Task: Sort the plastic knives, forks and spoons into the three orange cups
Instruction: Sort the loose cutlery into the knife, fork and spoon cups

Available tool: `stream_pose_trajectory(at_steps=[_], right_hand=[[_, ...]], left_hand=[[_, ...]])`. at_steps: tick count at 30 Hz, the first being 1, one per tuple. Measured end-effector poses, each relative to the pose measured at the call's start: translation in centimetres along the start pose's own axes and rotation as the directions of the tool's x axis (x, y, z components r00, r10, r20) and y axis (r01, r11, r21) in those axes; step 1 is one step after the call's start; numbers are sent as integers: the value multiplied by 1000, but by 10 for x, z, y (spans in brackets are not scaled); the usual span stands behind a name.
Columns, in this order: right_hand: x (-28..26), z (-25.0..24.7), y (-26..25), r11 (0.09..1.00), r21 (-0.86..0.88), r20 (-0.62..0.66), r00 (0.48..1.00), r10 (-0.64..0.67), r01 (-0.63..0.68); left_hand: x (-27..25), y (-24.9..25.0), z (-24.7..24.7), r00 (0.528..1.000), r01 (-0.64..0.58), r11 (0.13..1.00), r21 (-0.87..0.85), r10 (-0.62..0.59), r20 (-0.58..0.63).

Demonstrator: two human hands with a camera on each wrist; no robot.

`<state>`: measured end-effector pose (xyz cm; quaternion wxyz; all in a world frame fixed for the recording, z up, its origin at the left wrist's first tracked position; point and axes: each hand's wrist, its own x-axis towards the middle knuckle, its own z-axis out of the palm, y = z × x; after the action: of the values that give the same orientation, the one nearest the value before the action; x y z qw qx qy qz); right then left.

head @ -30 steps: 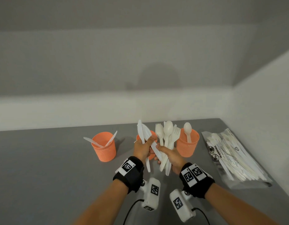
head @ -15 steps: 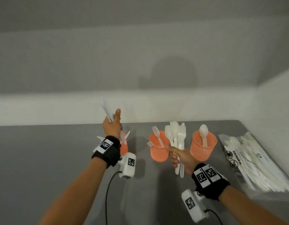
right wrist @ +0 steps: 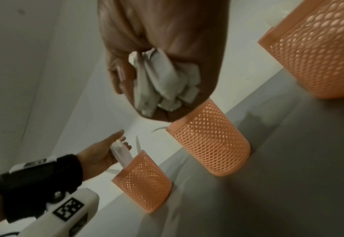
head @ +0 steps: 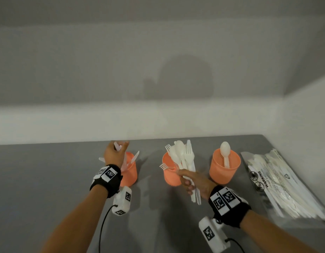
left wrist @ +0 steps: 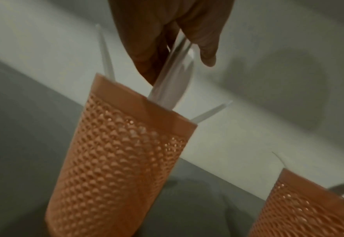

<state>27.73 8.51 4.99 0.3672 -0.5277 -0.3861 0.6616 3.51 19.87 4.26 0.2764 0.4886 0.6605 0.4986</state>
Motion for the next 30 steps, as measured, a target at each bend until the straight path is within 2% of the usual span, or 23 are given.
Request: stream_pose_trajectory(at_steps=[3,5,6,8,10,11,12,14,15,16,17,18,20,23,26,28,30], right_hand=[[-2,2,5,999,-40,-33,999,-1,-1],[-3,3,8,998,-59,-75,997,-7,3],[-3,4,10,997,-72,-106,994,-28,20],[-5,7,11,989,-128,-203,974,-99,74],[-6,11,12,963,-239,-318,928,-195,121],[-6,12,13,944,-295,-356,899,-255,151],[-7,13,14,923,-345,-375,876,-304,173],[-7,16,16,873,-453,-369,853,-369,182],[-7,18,19,820,-554,-340,858,-385,148],[-9,20,20,754,-648,-317,864,-391,104],[-11,22,21,702,-708,-303,865,-400,77],[-14,23,21,694,-715,-296,865,-405,80],[-21,21,20,731,-663,-255,868,-425,163],[-27,5,13,832,-477,-128,914,-385,283],[-42,-6,-4,966,-206,50,987,-150,157],[-49,-10,-8,995,-78,124,991,-44,54],[-52,-10,-8,1000,-29,148,989,-8,12]], left_hand=[[-4,14,-6,986,-140,989,43,144,-86],[-17,31,-9,950,-265,963,43,268,-163],[-27,42,-9,939,-305,952,-9,299,-171],[-51,60,-3,951,-301,936,-180,282,-124],[-80,71,9,982,-169,942,-291,187,34],[-95,73,16,981,-49,950,-308,104,166],[-109,73,25,952,68,954,-291,25,305],[-134,73,44,846,267,930,-253,-100,524],[-142,71,54,807,333,904,-269,-126,577],[-149,70,63,796,375,879,-294,-142,589],[-152,70,70,803,411,853,-323,-171,570],[-153,72,75,816,447,824,-348,-215,537],[-153,76,80,814,504,781,-369,-287,505],[-150,83,77,777,472,814,-338,-202,597],[-153,88,74,719,448,833,-324,-121,684],[-157,91,74,680,443,836,-325,-78,729],[-158,92,75,660,436,841,-321,-56,749]])
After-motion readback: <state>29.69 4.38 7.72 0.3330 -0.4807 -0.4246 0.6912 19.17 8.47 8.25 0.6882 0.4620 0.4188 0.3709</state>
